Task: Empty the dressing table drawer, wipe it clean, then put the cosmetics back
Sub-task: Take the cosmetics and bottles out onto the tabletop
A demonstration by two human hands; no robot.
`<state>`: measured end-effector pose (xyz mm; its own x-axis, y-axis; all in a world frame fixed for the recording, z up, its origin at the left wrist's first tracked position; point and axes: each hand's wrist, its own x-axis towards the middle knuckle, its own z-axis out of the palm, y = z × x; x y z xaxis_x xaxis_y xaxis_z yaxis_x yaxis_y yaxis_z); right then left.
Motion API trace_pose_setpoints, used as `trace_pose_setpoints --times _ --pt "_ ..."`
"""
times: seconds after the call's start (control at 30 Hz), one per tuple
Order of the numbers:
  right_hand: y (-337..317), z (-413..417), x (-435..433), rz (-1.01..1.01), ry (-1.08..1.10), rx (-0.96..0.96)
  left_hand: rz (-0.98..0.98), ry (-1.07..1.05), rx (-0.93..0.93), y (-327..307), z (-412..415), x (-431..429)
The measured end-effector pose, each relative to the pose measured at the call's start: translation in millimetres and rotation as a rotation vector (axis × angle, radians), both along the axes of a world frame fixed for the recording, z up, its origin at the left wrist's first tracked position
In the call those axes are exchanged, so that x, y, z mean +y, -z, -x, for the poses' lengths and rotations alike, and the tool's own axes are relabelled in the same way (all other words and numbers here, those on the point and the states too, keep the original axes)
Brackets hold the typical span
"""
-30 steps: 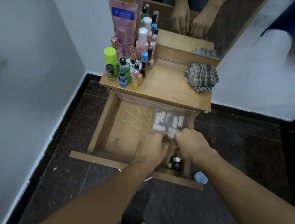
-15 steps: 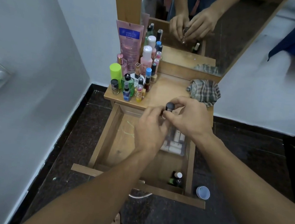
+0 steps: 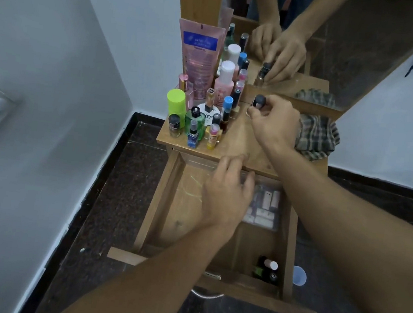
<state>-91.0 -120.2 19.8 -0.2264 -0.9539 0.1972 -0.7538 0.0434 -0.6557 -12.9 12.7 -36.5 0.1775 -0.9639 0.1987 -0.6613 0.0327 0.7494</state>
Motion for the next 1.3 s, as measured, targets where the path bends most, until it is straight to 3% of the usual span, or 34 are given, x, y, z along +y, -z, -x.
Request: trace_pose_setpoints --times 0.7,0.97,1.03,1.2,1.3 --pt "10 -9 -33 -0.076 -0.01 0.047 0.021 0.034 -0.006 13 -8 -11" --pt "7 43 37 0.057 -0.011 0.148 0.152 0.038 -0.013 21 -12 14" --pt "13 58 70 0.026 -0.125 0.208 0.048 0.143 -0.047 26 -12 26" --pt "27 80 149 -0.261 -0.468 0.356 -0.528 0.558 -0.118 31 -7 49" --pt "27 87 176 -0.47 -0.501 0.462 -0.641 0.635 -0.179 31 -1 62"
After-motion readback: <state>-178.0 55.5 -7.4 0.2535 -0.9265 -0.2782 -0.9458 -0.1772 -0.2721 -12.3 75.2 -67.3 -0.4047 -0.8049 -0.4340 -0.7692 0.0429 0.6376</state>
